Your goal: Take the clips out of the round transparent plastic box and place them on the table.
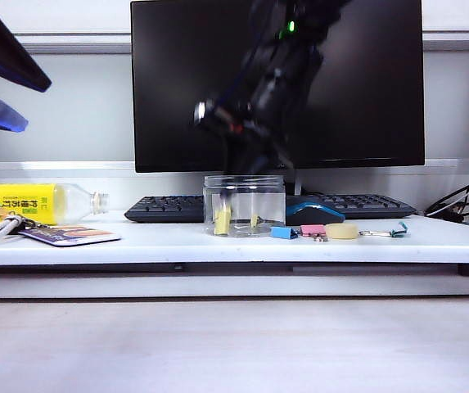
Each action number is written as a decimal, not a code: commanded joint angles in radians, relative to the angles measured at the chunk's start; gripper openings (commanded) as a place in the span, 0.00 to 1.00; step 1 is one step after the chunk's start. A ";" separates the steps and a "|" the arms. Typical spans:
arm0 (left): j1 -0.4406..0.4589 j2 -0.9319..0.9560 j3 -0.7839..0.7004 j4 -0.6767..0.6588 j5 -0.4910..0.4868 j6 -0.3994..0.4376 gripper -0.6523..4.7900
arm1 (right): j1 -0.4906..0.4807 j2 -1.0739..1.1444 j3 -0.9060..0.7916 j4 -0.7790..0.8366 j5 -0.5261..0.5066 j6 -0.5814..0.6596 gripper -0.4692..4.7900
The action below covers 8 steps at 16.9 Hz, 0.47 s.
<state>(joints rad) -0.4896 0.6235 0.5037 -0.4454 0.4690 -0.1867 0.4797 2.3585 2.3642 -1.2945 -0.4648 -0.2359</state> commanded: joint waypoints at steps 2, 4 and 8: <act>0.000 -0.001 0.006 0.006 0.003 0.015 0.54 | 0.001 -0.012 0.137 -0.055 0.003 -0.003 0.08; 0.000 -0.001 0.006 0.006 0.003 0.016 0.54 | 0.000 -0.033 0.137 -0.066 0.048 -0.004 0.08; 0.000 -0.001 0.006 0.006 0.003 0.016 0.54 | -0.002 -0.076 0.137 -0.073 0.092 -0.009 0.08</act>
<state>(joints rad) -0.4896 0.6235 0.5037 -0.4461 0.4690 -0.1757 0.4778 2.3001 2.4977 -1.3705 -0.3882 -0.2367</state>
